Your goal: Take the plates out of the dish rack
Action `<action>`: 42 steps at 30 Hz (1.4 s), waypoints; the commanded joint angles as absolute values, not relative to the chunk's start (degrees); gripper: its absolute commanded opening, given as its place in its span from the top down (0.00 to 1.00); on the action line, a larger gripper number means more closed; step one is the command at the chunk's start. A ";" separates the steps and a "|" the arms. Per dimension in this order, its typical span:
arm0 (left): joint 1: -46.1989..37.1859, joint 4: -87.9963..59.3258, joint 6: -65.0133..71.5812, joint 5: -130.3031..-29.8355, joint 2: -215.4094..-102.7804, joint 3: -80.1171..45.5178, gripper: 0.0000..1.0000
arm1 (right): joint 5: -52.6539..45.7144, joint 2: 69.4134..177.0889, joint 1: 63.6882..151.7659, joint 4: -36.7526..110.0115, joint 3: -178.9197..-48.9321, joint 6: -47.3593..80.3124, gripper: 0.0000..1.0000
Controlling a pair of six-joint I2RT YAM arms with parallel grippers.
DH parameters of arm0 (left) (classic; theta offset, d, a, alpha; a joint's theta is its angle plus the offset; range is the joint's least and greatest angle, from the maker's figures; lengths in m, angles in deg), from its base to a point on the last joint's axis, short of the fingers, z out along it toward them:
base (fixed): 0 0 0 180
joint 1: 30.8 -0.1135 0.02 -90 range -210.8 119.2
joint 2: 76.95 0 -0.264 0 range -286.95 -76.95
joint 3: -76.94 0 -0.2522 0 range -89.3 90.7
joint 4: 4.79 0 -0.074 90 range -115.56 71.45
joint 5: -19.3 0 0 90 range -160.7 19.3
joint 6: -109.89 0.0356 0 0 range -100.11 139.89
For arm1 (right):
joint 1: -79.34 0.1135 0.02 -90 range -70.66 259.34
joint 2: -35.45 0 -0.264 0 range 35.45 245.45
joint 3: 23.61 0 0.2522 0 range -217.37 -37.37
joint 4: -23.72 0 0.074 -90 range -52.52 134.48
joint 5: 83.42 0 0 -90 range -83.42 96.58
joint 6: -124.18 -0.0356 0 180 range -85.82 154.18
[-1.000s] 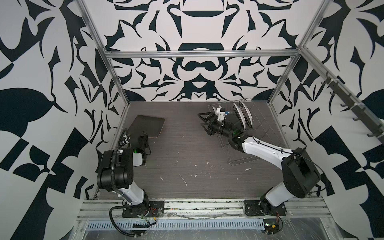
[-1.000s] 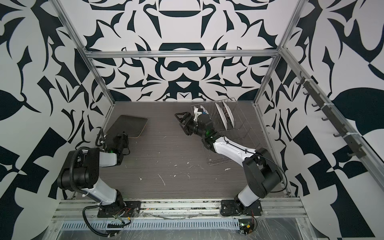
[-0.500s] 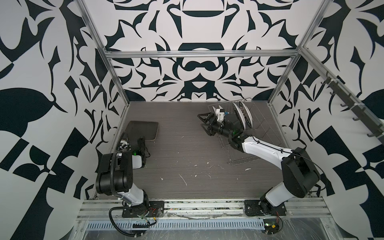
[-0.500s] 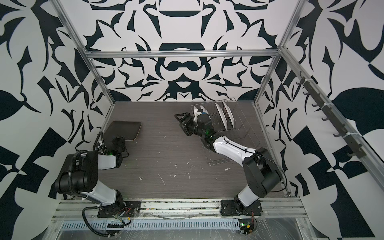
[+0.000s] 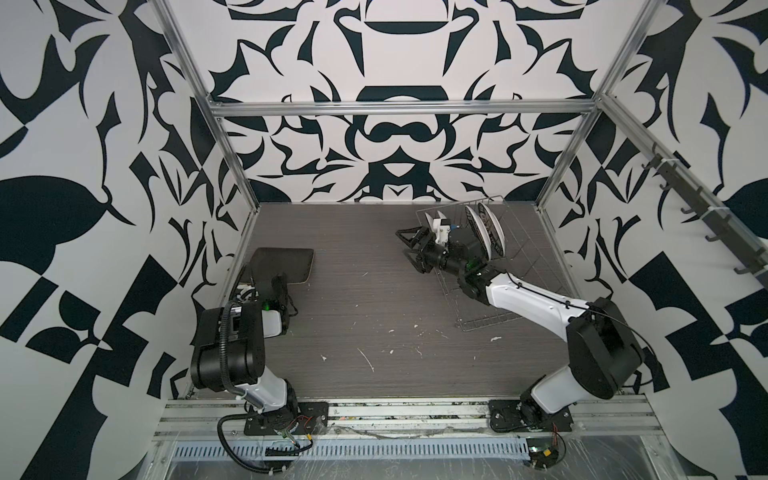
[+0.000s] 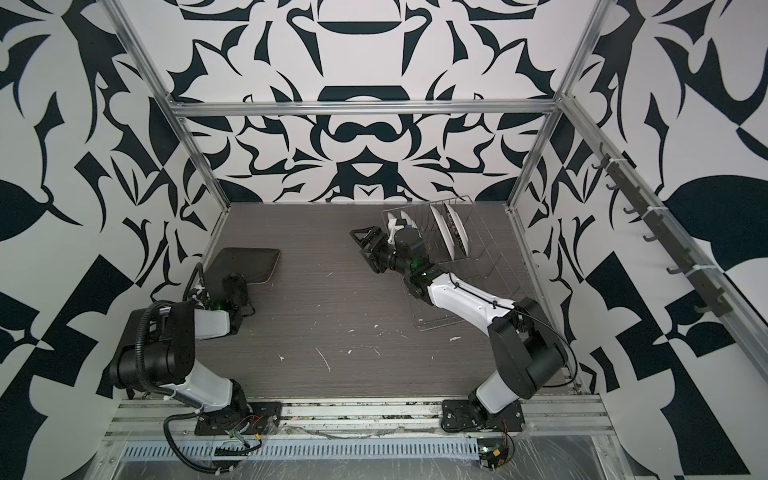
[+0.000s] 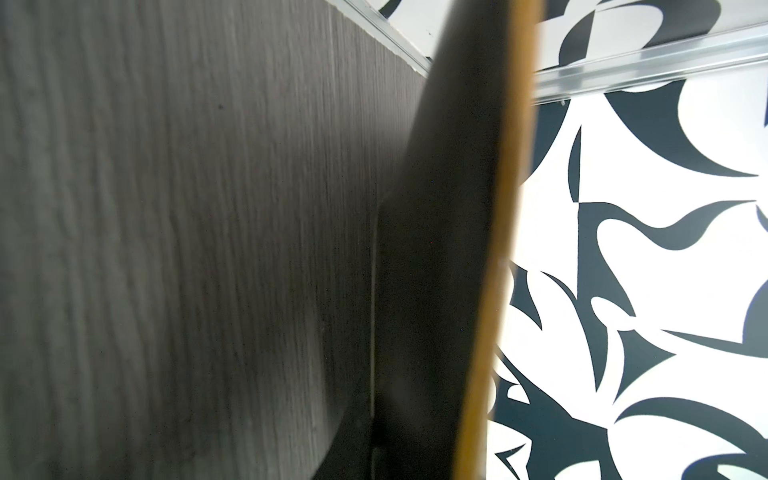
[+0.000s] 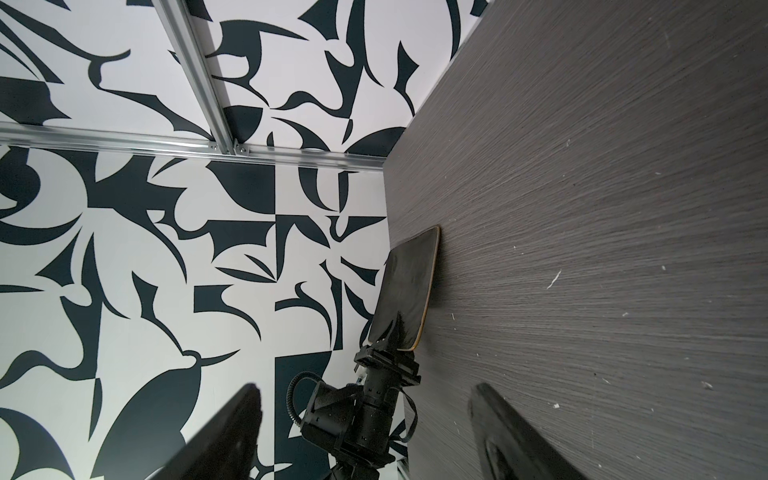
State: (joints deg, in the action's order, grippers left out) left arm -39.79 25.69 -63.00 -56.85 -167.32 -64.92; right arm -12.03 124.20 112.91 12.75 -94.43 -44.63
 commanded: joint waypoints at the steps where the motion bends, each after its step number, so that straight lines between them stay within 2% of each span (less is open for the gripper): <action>1: -40.35 32.78 -63.15 -56.59 -164.49 -61.49 1.00 | -11.63 121.67 112.77 12.05 -95.71 -43.09 0.18; 7: -40.97 32.94 -63.93 -57.78 -165.89 -61.62 0.99 | -11.52 121.85 112.85 12.43 -95.80 -42.99 0.18; 11: -41.19 29.38 -63.96 -58.97 -166.11 -60.32 0.76 | -11.52 121.76 112.83 12.51 -95.73 -42.99 0.19; 19: -41.43 27.18 -64.04 -59.92 -166.78 -59.59 0.48 | -11.18 120.32 112.80 12.69 -94.51 -42.81 0.19; 23: -41.61 25.53 -64.13 -59.99 -166.52 -59.42 0.36 | -10.73 119.83 112.84 12.61 -93.89 -42.73 0.19; 42: -42.66 13.27 -60.70 -63.16 -166.16 -56.70 0.18 | -10.22 119.30 112.76 12.08 -92.24 -42.82 0.19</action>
State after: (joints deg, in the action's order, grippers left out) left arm -42.33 13.26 -62.30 -62.84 -167.32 -58.97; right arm -11.13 121.36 112.91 14.06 -92.38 -43.82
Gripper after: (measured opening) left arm 0.819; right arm 0.810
